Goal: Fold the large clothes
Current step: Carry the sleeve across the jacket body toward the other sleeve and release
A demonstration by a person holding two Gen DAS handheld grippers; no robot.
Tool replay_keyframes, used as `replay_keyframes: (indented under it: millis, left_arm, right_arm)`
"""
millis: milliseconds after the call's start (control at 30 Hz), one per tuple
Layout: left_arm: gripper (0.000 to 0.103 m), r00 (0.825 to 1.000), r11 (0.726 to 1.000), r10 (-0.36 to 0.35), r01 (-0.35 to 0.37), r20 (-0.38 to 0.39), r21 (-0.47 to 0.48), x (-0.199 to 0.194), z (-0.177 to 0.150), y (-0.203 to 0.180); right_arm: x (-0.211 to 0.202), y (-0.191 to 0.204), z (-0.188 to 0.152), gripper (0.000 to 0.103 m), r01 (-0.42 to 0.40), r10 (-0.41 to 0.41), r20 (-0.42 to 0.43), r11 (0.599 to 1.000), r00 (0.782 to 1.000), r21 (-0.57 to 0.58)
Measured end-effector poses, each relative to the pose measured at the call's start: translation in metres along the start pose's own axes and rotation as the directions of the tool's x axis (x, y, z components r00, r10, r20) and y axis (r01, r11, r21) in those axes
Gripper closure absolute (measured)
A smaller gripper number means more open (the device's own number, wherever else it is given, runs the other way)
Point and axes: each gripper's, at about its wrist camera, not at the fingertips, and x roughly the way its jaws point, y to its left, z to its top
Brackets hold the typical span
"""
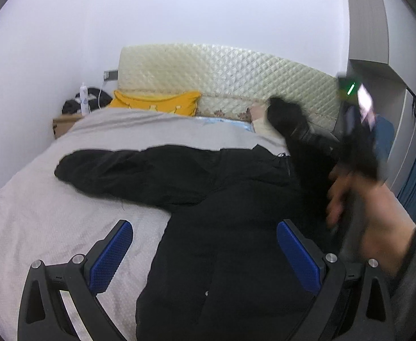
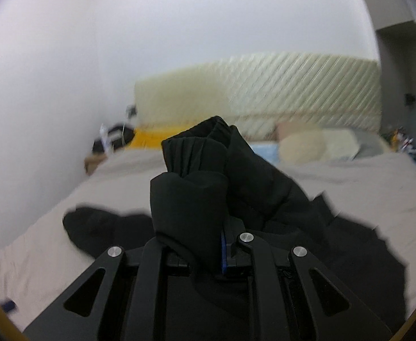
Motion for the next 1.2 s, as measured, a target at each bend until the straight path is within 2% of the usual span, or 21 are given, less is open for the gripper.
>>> replay_keyframes:
  millis: [167,267,500,667,700,800,933,1100,1200]
  left_arm:
    - [0.001,1.000,1.000,-0.007,0.007,-0.015,-0.008,0.005,-0.002,0.002]
    - [0.001,1.000,1.000,-0.014,0.014,-0.024,-0.019,0.007,-0.004,0.004]
    - [0.001,0.999,1.000,-0.016,0.016,-0.038,-0.022,0.013,-0.004,0.002]
    - [0.001,0.999,0.999,-0.033,0.032,-0.036,-0.029,0.011,-0.005,0.000]
    - [0.001,0.999,0.999,-0.034,0.033,-0.037,-0.033,0.011,-0.005,0.000]
    - [0.001,0.999,0.999,-0.034,0.033,-0.043,-0.020,0.009,-0.007,-0.005]
    - [0.001,0.998,0.999,-0.037,0.037,-0.046,-0.004,0.005,-0.009,-0.013]
    - [0.001,0.999,1.000,-0.011,0.011,-0.034,0.001,-0.006,-0.010,-0.019]
    - [0.001,0.999,1.000,-0.023,0.023,-0.042,-0.001,-0.011,-0.011,-0.022]
  right_arm:
    - [0.053,0.019,-0.071,0.090,-0.013,0.010,-0.141,1.000,0.990,-0.014]
    - [0.071,0.023,-0.098,0.090,0.000,-0.008,-0.217,0.999,0.976,-0.038]
    - [0.072,0.021,-0.094,0.088,0.013,-0.032,-0.279,0.997,0.960,-0.070]
    - [0.055,0.025,-0.090,0.078,-0.017,-0.001,-0.320,0.998,0.947,-0.052]
    - [0.052,0.026,-0.092,0.069,-0.021,0.002,-0.324,0.998,0.946,-0.053]
    - [0.034,0.026,-0.091,0.030,-0.051,0.036,-0.309,0.998,0.951,-0.040]
    - [0.005,0.020,-0.088,0.028,-0.052,0.043,-0.273,0.998,0.961,-0.027]
    - [-0.040,0.001,-0.084,0.028,0.003,-0.009,-0.223,1.000,0.975,-0.027]
    - [-0.074,-0.011,-0.082,0.028,0.042,-0.046,-0.176,0.999,0.983,-0.024]
